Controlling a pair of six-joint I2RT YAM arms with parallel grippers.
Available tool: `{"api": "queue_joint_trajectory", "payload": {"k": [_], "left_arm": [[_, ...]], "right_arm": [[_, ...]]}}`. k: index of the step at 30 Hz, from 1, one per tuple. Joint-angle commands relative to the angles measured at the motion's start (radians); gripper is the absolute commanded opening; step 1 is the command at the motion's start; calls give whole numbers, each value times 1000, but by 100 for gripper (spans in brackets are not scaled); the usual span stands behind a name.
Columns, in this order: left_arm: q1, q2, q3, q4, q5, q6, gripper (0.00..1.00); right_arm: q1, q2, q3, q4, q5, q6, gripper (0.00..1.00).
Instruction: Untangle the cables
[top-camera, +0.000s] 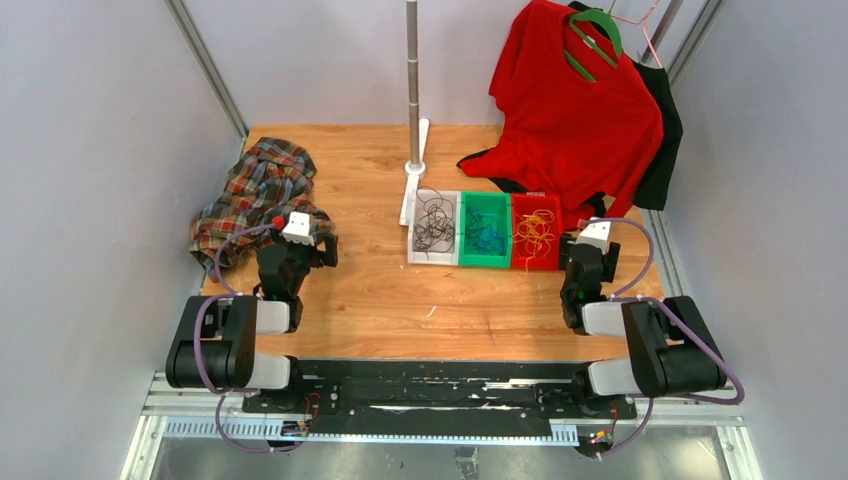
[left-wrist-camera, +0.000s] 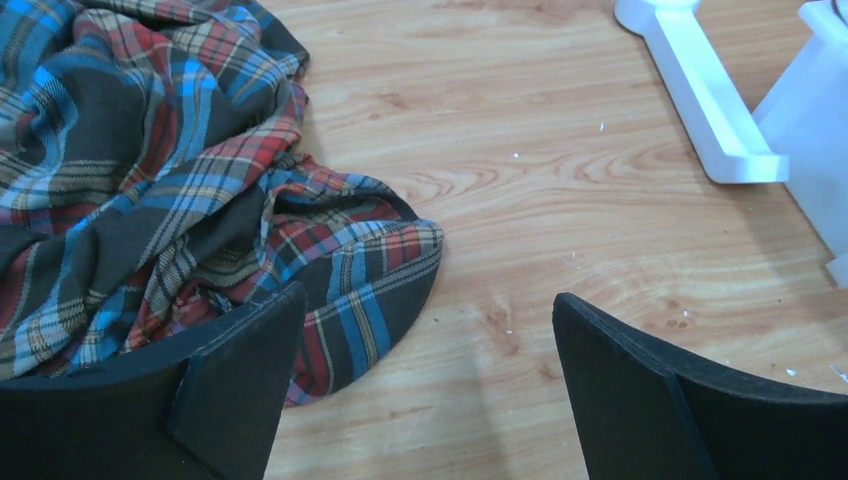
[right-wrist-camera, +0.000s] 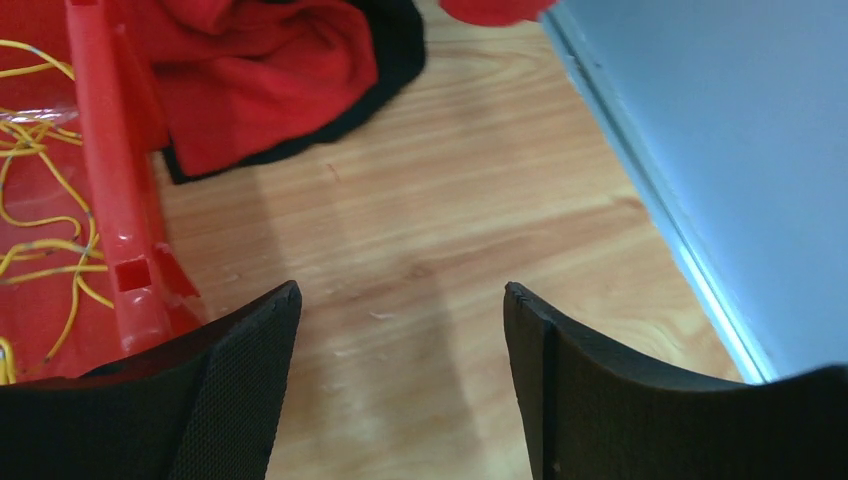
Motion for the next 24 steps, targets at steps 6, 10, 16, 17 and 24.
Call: {"api": "queue_joint_trajectory", "payload": {"k": [6,10,16,17,24], "left_arm": [[-9,-4,9,43,-48,2,98],[-9,-5,10,43,-48,2,98],[-9,-5,10,43,-48,2,98],[-9,-5,9,43,-48,2,98],[-9,-5,10,43,-48,2,98]], "right_arm": [[-63,70,-15,211,-240,-48,75],[-62,70,-7,194,-257,-53,76],[-62,73,-3,191,-252,-51,76],[-62,74,-2,191,-252,-51,76],[-68,71,-1,181,-265,-47,76]]}}
